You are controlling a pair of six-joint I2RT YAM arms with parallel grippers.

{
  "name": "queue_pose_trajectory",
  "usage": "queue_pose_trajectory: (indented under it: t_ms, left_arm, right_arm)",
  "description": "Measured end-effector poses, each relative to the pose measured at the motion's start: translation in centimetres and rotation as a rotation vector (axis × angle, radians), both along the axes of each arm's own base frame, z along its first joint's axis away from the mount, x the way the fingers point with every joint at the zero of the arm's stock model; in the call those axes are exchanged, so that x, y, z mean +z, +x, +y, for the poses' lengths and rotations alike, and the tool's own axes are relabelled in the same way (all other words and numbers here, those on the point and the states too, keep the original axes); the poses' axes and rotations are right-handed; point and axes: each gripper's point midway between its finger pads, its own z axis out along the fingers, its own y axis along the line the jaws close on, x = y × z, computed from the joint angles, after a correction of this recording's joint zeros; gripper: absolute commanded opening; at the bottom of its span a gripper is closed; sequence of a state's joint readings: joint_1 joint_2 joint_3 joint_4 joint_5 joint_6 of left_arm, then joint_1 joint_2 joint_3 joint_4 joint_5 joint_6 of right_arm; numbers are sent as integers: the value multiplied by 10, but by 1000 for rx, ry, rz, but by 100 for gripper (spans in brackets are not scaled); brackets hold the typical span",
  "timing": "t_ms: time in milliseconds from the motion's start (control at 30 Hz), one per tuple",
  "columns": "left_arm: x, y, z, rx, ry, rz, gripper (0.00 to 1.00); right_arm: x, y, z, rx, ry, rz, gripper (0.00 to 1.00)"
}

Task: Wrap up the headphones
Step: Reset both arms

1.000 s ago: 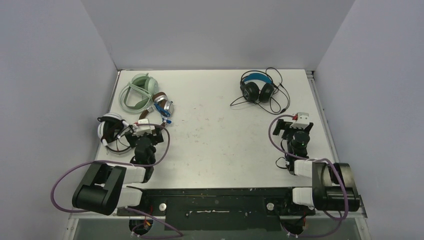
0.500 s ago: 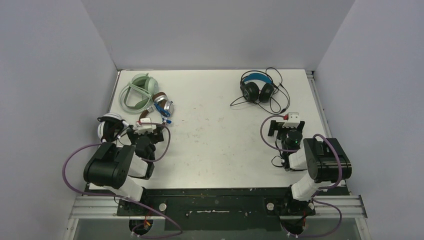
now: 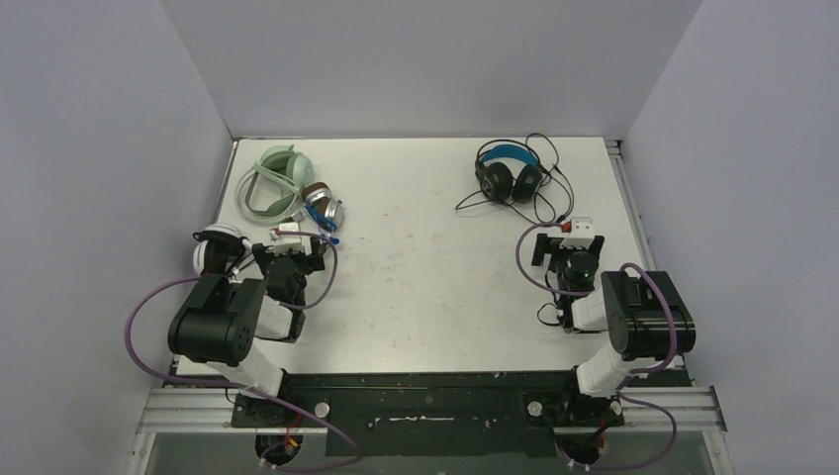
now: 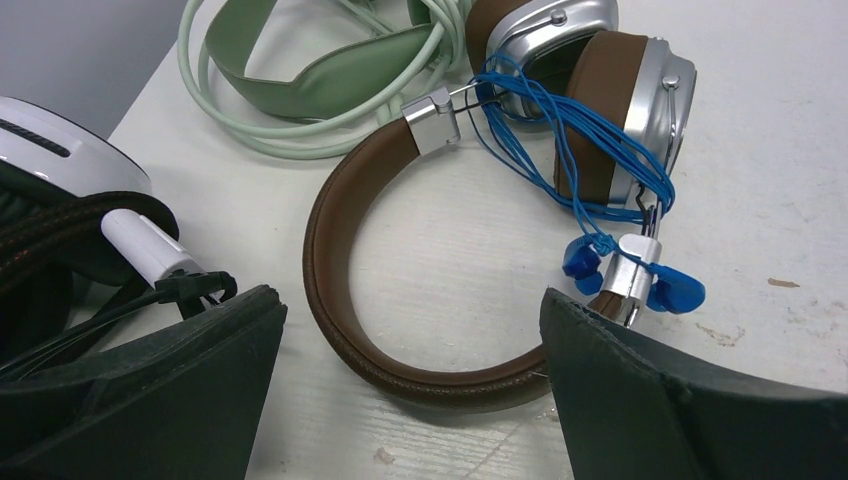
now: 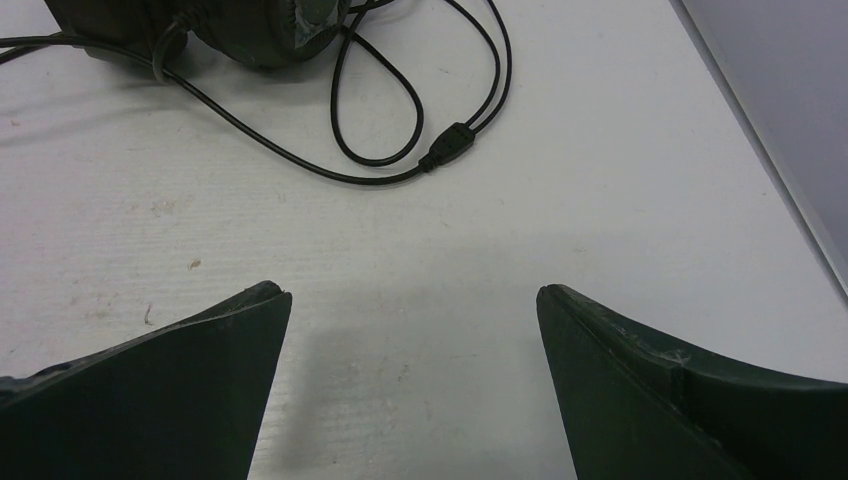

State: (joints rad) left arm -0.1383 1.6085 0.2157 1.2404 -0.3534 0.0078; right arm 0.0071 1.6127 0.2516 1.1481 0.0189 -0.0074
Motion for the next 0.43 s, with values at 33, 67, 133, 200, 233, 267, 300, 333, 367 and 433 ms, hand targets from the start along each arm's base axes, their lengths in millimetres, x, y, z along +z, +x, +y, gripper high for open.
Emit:
queue_pose_trajectory:
  t_ms: [33, 67, 133, 200, 233, 267, 300, 333, 367, 433]
  left_arm:
    - [-1, 0, -1, -4, 0, 5, 97]
    - [-2, 0, -1, -6, 0, 10, 97]
    - [-4, -1, -1, -11, 0, 15, 97]
    - [-4, -1, -2, -13, 0, 19, 97]
    - [-5, -1, -2, -14, 0, 20, 97]
    - [-5, -1, -2, -16, 0, 20, 97]
    - [-5, -1, -2, -17, 0, 21, 97]
    - [-6, -1, -2, -17, 0, 23, 97]
    - [-6, -1, -3, -20, 0, 27, 97]
    - [-8, -1, -3, -27, -5, 34, 97]
  right_arm:
    - [0, 0, 0, 0, 0, 0, 100]
    - [0, 0, 0, 0, 0, 1, 100]
    - [0, 0, 0, 0, 0, 1, 100]
    - [0, 0, 0, 0, 0, 1, 100]
    - [0, 0, 0, 0, 0, 1, 100]
    - [0, 0, 0, 0, 0, 1, 100]
    - [0, 0, 0, 0, 0, 1, 100]
    - [0, 0, 0, 0, 0, 1, 100]
    - [0, 0, 0, 0, 0, 1, 100]
    - [0, 0, 0, 0, 0, 1, 100]
